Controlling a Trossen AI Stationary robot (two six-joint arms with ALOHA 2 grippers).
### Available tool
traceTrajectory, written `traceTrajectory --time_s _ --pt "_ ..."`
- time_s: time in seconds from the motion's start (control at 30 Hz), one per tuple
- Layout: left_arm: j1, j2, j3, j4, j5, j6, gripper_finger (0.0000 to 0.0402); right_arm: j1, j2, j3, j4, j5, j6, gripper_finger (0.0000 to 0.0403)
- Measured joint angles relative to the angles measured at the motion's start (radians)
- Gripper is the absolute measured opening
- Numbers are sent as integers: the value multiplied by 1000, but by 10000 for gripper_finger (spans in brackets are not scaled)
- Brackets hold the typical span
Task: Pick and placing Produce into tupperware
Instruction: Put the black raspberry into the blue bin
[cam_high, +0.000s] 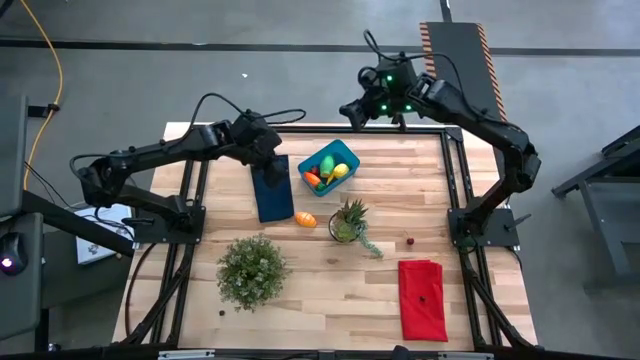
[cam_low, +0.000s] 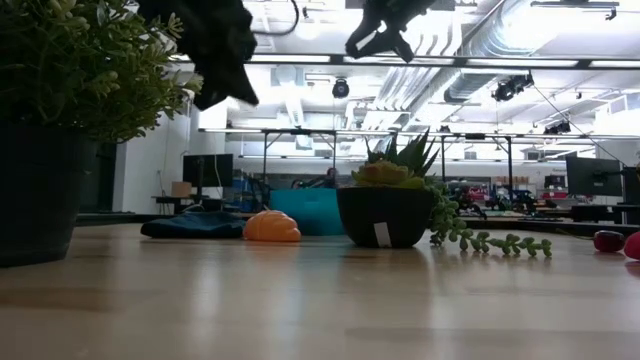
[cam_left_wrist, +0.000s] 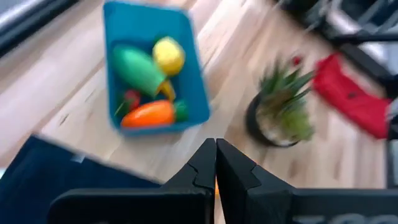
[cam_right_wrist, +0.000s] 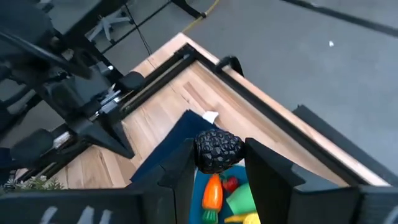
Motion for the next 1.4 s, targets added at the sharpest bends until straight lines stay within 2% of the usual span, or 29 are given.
traceTrajectory --time_s 0.5,0.7,1.17,1.4 --pt "0 -238 0 54 9 -22 1 -7 0 111 20 -54 -56 118" --pt "0 -309 0 41 -45 -22 0 -42 36 112 77 -164 -31 118" --pt "0 -341 0 -40 -73 -56 1 -45 138 113 111 -184 -69 118" --pt "0 -341 0 -33 -73 -57 1 -46 239 238 3 -184 -134 118"
